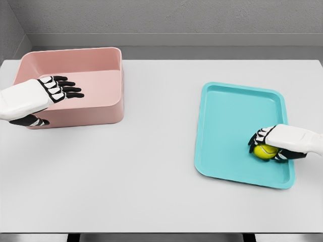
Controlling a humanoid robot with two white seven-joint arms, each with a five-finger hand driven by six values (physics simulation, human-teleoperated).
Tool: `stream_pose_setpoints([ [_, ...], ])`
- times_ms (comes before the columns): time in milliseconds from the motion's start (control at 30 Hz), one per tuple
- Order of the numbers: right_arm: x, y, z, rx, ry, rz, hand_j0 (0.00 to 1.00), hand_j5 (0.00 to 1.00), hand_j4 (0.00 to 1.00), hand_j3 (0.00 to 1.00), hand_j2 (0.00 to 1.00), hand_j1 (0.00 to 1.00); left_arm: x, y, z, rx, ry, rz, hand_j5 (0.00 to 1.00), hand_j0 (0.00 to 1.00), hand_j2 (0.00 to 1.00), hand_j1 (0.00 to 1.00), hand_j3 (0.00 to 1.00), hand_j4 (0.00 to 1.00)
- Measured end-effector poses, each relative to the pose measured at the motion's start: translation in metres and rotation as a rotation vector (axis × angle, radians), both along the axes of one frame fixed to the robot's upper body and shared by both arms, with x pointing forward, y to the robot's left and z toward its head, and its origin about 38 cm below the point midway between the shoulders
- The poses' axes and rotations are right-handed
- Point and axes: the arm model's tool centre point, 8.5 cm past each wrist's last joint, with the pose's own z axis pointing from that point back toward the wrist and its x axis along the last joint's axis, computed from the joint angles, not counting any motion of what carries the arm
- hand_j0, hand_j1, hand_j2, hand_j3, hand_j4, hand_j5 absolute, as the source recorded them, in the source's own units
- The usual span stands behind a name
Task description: Put the tennis from the blue tray into the pink basket with both arms
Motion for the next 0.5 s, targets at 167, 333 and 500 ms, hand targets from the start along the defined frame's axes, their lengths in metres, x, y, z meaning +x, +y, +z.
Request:
stream_pose_setpoints([
  [167,0.003,0.001,0.005,0.011,-0.017,-0.001,0.46,0.46,0.46,0.46,0.46,0.46,0.0,0.0,0.0,-0.001,0.0,0.0,1.0,1.0,1.0,1.0,1.0,1.0],
  [333,0.009,0.009,0.011,0.041,-0.046,0.001,0.41,0.41,0.41,0.41,0.41,0.41,0.0,0.0,-0.001,0.0,0.002,0.001,1.0,1.0,1.0,1.0,1.0,1.0],
  [500,0.014,0.019,0.019,0.065,-0.074,0.021,0.37,0.37,0.37,0.37,0.37,0.37,-0.001,0.0,-0.002,0.0,0.005,0.0,1.0,1.0,1.0,1.0,1.0,1.0],
])
